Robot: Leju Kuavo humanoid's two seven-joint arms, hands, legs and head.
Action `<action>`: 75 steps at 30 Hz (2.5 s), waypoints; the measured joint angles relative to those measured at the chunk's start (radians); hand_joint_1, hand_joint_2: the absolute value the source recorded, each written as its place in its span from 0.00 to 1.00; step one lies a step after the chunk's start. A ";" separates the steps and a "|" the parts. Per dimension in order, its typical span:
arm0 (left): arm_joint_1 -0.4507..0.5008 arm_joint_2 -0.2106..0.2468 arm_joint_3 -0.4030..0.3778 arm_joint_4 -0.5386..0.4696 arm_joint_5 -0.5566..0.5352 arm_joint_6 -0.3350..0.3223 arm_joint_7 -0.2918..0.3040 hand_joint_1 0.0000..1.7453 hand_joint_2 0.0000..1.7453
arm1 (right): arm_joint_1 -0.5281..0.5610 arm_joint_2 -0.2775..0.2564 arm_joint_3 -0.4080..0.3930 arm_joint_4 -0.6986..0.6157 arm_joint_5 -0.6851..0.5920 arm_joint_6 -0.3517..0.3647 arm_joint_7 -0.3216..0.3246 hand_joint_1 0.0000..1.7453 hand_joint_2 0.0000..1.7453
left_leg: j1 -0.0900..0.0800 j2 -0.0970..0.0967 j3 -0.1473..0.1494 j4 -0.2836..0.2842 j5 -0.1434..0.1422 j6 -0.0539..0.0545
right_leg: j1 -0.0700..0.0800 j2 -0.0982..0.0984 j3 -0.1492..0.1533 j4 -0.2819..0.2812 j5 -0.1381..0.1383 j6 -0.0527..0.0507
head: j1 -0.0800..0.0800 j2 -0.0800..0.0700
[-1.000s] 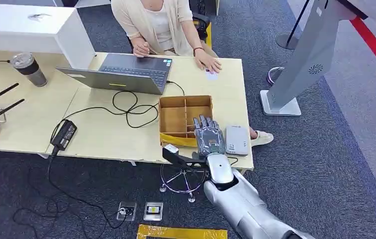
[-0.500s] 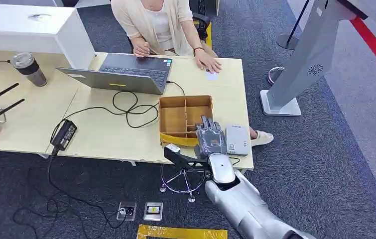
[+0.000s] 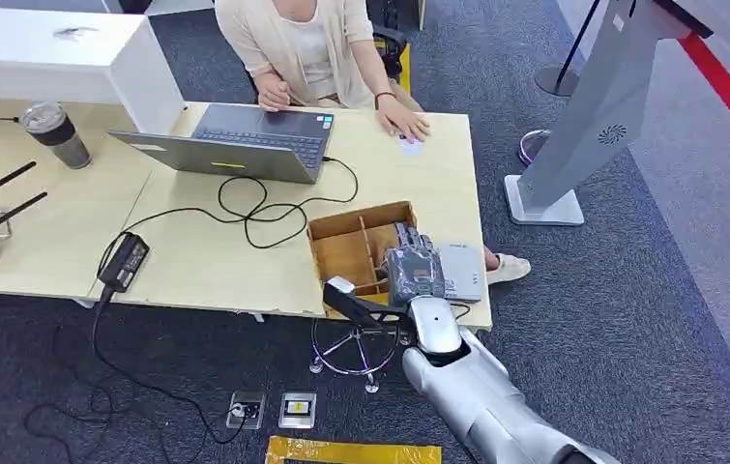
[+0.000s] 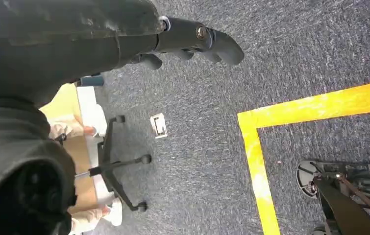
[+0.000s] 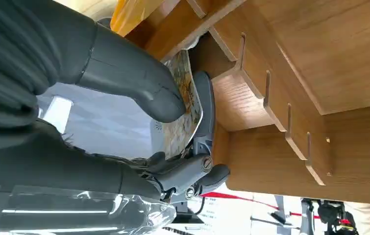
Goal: Pass the card to the sensor for recognition and then transmit it.
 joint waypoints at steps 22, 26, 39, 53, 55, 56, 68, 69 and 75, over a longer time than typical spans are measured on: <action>0.000 0.000 0.000 0.000 0.000 0.000 0.001 0.00 0.00 | -0.001 -0.004 0.000 0.001 0.000 -0.003 0.005 1.00 1.00 | 0.000 0.000 0.000 0.000 0.000 0.000 | 0.000 0.000 0.000 0.000 0.000 0.000 | 0.000 0.000; 0.000 0.000 0.000 0.000 0.000 0.000 0.001 0.00 0.00 | -0.001 -0.005 0.000 0.001 0.000 -0.003 0.005 1.00 1.00 | 0.000 0.000 0.000 0.000 0.000 0.000 | 0.000 0.000 0.000 0.000 0.000 0.000 | 0.000 0.000; 0.000 0.000 0.000 0.000 0.000 0.000 0.002 0.00 0.00 | -0.001 -0.005 0.000 0.001 0.001 -0.003 0.005 1.00 1.00 | 0.000 0.000 0.000 0.000 0.000 0.000 | 0.000 0.000 0.000 0.000 0.000 0.000 | 0.000 0.000; 0.000 0.000 0.000 0.000 0.003 0.017 0.022 0.00 0.00 | -0.017 0.002 0.000 -0.002 -0.010 -0.058 -0.037 1.00 1.00 | 0.000 -0.001 -0.002 0.000 0.001 0.000 | 0.000 0.000 0.000 0.001 0.001 -0.001 | 0.001 0.000; -0.001 -0.003 0.000 0.000 0.007 0.043 0.055 0.00 0.00 | -0.091 0.021 0.000 -0.017 -0.041 -0.189 -0.123 1.00 1.00 | 0.000 0.003 -0.006 0.000 0.003 -0.003 | 0.000 0.004 -0.006 0.001 0.004 -0.003 | 0.000 0.000; -0.002 -0.004 0.000 0.000 0.008 0.049 0.062 0.00 0.00 | -0.141 0.036 -0.001 -0.028 -0.061 -0.212 -0.148 1.00 1.00 | 0.000 0.005 -0.005 0.000 0.003 -0.003 | 0.000 0.006 -0.007 0.001 0.005 -0.002 | -0.001 0.000; -0.007 -0.018 0.000 0.000 0.014 0.064 0.071 0.00 0.00 | -0.355 0.091 0.000 -0.077 -0.155 -0.128 -0.152 1.00 1.00 | 0.001 0.004 -0.004 0.000 0.003 -0.004 | 0.001 0.005 -0.005 0.001 0.005 -0.003 | 0.000 0.000; -0.007 -0.019 0.000 0.000 0.013 0.064 0.069 0.00 0.00 | -0.358 0.092 0.000 -0.077 -0.154 -0.128 -0.152 1.00 1.00 | 0.001 0.004 -0.004 0.000 0.003 -0.004 | 0.001 0.005 -0.005 0.001 0.005 -0.003 | 0.000 0.000; -0.007 -0.021 0.000 0.000 0.008 0.064 0.069 0.00 0.00 | -0.373 0.094 -0.002 -0.077 -0.152 -0.130 -0.153 1.00 1.00 | 0.001 0.004 -0.004 0.000 0.003 -0.004 | 0.001 0.005 -0.005 0.001 0.005 -0.003 | 0.000 0.000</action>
